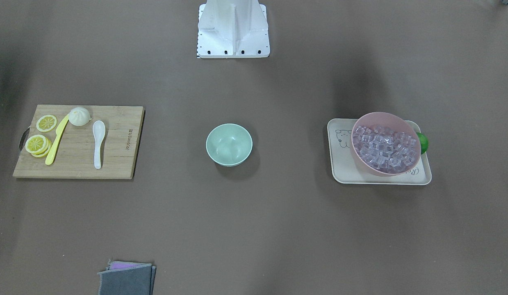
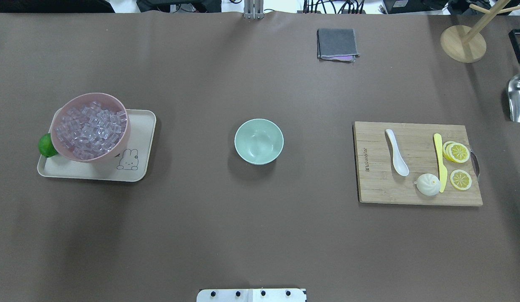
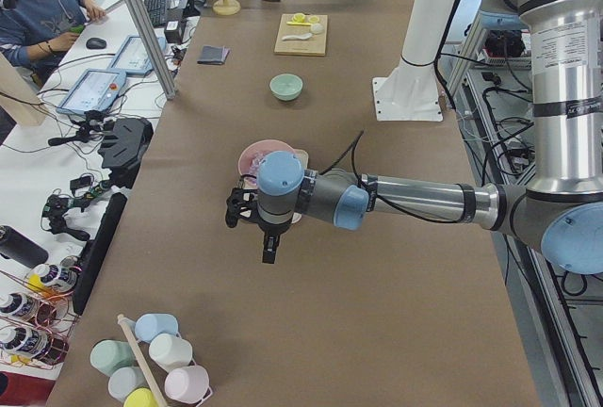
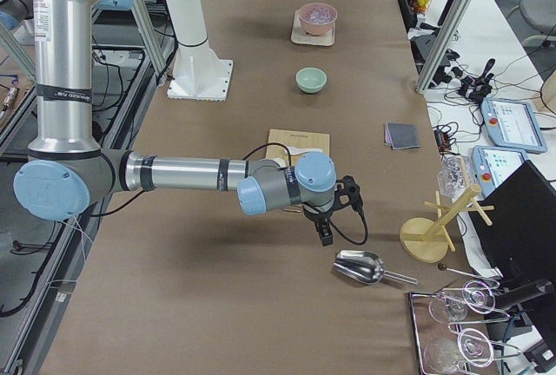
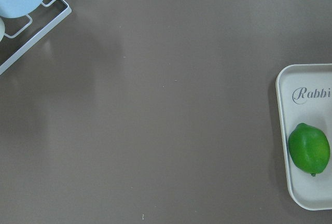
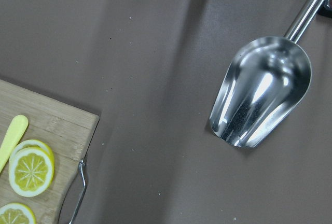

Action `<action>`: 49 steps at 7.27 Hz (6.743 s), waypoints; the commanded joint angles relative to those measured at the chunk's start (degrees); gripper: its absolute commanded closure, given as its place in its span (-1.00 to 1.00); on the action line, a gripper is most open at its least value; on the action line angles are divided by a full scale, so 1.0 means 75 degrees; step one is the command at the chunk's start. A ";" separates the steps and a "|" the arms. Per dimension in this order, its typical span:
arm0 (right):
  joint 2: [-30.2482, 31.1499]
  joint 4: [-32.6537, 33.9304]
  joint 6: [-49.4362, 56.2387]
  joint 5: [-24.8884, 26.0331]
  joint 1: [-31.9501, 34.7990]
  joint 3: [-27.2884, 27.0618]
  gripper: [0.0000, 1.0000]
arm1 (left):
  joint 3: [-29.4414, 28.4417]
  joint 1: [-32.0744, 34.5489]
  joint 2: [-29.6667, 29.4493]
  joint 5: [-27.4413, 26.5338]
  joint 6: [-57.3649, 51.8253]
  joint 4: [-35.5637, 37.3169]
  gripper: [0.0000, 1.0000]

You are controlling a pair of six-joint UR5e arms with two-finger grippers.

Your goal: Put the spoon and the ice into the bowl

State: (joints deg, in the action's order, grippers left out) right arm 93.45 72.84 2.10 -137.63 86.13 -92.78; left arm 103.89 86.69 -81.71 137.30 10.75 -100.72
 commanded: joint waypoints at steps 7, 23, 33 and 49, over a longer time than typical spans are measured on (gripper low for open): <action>0.0079 -0.0044 0.0024 -0.0012 -0.0082 -0.0040 -1.00 | 0.0256 0.0008 0.0196 -0.0435 0.0079 0.0399 -0.96; -0.2042 -0.0056 -0.6656 0.2554 -0.5425 -0.0685 -0.66 | 0.0269 -0.0262 0.0055 -0.0459 0.0712 -0.0492 -0.95; -0.2858 0.0108 -0.7647 0.2531 -0.5461 -0.0860 1.00 | -0.0166 -0.2813 -0.2251 -0.1627 0.4877 -0.0352 -0.58; -0.6695 0.0260 -1.1753 0.4652 -0.6926 0.1169 -1.00 | -0.0165 -0.5008 -0.3003 -0.2545 0.4686 0.0773 -0.27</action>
State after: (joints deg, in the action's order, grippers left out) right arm 43.08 74.57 -86.05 -102.50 34.10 -82.65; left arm 102.73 49.07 -104.37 118.18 46.76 -94.99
